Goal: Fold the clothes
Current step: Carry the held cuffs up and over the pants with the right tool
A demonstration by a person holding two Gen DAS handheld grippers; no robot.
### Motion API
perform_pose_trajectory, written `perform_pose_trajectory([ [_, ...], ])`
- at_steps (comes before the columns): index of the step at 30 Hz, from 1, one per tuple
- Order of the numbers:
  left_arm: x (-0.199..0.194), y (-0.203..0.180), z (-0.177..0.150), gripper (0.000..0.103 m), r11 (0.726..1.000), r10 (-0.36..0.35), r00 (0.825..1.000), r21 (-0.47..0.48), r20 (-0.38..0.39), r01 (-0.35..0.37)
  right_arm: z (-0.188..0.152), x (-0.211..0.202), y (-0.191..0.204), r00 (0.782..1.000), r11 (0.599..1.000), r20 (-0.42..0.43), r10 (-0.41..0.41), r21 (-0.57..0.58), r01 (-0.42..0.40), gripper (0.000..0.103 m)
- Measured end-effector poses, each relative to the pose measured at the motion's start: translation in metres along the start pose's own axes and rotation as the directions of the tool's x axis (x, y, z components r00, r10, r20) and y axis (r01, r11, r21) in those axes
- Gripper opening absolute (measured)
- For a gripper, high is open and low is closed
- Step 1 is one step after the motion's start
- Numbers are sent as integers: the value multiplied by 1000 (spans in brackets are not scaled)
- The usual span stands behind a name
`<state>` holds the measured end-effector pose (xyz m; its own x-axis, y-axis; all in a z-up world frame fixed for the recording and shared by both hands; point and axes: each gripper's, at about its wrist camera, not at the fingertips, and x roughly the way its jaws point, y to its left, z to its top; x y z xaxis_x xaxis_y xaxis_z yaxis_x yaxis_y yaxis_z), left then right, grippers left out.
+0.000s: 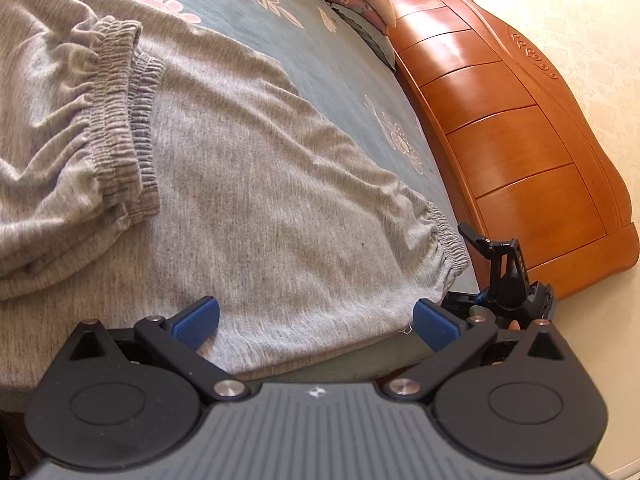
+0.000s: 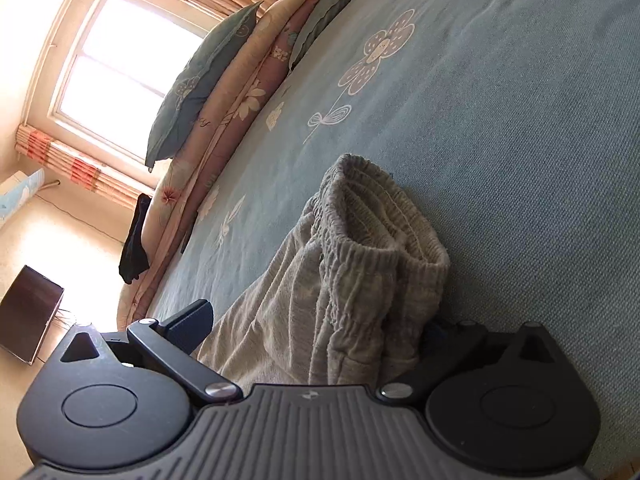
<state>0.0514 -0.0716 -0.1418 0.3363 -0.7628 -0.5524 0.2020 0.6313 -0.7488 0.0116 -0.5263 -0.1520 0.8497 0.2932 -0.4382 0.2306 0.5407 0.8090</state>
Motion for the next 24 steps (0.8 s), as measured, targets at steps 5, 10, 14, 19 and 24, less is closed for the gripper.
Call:
perform_pose_trajectory([
  [5, 0, 1, 0, 102, 1000, -9, 1000, 0, 2, 9, -5, 0, 2, 1000, 998, 3, -22, -51, 22, 103],
  [10, 0, 1, 1, 102, 1000, -9, 1000, 3, 0, 9, -8, 9, 8, 999, 989, -2, -39, -146, 38, 103],
  [14, -1, 0, 1, 102, 1000, -4, 1000, 2, -3, 4, -10, 15, 12, 998, 982, 26, -62, -176, 66, 103],
  [19, -1, 2, 3, 102, 1000, -6, 1000, -19, -8, 6, -15, 12, 8, 998, 971, 38, -54, -232, 61, 99],
  [24, 0, 2, 4, 102, 1000, -4, 1000, -20, -13, 3, -13, 12, 6, 997, 969, 37, -69, -234, 76, 88],
])
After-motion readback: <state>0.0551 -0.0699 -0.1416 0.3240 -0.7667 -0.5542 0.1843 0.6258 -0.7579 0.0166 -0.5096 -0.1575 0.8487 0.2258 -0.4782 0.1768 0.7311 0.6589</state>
